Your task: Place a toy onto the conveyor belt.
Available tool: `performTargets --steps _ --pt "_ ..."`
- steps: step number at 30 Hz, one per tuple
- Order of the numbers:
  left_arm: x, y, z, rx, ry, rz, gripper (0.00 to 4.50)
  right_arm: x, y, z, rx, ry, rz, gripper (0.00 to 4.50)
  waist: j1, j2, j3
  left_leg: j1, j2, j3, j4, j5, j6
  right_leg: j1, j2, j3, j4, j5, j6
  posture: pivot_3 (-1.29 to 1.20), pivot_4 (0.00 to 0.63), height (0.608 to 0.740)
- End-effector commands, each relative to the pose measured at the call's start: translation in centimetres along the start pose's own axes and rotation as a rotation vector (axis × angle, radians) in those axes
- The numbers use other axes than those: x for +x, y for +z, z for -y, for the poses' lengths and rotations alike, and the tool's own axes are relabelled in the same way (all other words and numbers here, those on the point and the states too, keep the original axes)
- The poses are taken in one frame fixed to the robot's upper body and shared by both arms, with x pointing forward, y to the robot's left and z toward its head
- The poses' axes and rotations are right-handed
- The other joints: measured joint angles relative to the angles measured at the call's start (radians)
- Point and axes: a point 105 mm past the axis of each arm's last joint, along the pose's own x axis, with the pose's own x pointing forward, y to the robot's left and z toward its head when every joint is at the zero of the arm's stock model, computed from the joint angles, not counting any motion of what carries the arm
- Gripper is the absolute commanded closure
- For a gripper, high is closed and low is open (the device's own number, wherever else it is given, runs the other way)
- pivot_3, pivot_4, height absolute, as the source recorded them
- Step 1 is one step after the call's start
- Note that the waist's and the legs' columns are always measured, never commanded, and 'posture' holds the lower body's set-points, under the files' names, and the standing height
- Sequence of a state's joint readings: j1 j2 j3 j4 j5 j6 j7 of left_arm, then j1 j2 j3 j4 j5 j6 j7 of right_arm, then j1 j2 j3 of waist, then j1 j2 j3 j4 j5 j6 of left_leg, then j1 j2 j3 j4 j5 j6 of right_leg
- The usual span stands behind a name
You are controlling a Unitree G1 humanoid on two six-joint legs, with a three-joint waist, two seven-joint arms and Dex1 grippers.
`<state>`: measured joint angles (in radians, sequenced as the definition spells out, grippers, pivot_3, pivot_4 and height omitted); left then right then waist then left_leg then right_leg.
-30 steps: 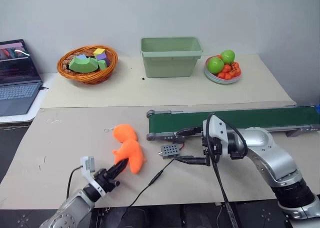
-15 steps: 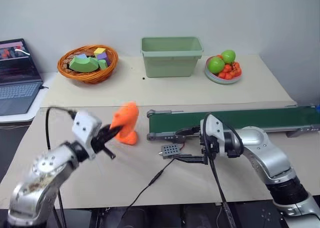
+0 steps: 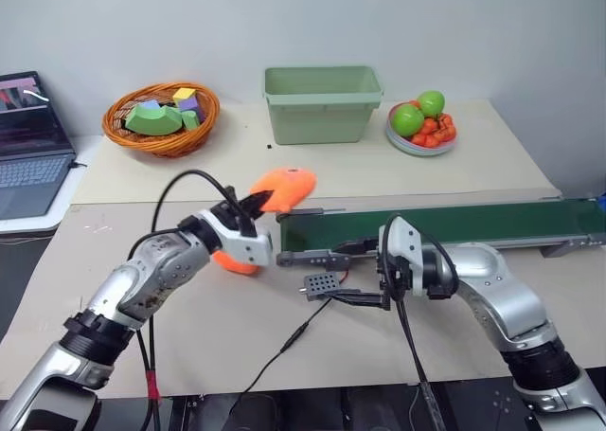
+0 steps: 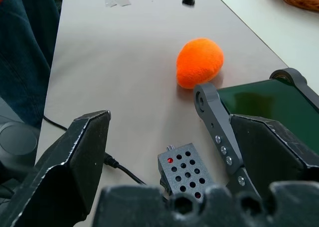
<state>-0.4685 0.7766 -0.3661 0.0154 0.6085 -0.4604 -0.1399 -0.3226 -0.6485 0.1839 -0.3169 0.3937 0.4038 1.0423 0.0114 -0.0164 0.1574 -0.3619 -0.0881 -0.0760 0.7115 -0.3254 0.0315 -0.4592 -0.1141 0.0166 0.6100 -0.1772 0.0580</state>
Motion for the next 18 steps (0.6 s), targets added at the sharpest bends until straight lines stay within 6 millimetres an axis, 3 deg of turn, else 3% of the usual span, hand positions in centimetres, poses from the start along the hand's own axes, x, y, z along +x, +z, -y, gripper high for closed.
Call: performTargets --steps 1,6,18 --pt "0.5 1.0 0.2 0.12 0.016 0.115 4.38 -0.3 1.2 0.0 -0.056 -0.026 0.033 0.0 0.0 0.0 0.0 0.0 0.0 0.0 0.0 0.0 0.0 0.0 0.0 0.0 0.0 0.0 0.0 0.0 0.15 0.728" --pt "0.9 0.3 2.7 0.117 -0.054 0.128 4.38 -0.6 1.2 -0.1 -0.051 -0.043 0.037 0.0 -0.001 0.0 0.0 0.0 0.0 0.0 0.001 0.0 0.0 0.0 0.0 0.0 0.001 0.0 0.001 0.0 0.15 0.728" --pt "1.7 -0.7 4.6 0.071 -0.119 0.117 4.38 -0.9 1.4 -0.2 -0.05 -0.061 0.043 0.0 -0.001 0.0 0.0 0.0 -0.001 0.0 0.003 0.0 0.0 0.001 0.0 0.0 0.002 0.001 0.002 0.0 0.15 0.728"
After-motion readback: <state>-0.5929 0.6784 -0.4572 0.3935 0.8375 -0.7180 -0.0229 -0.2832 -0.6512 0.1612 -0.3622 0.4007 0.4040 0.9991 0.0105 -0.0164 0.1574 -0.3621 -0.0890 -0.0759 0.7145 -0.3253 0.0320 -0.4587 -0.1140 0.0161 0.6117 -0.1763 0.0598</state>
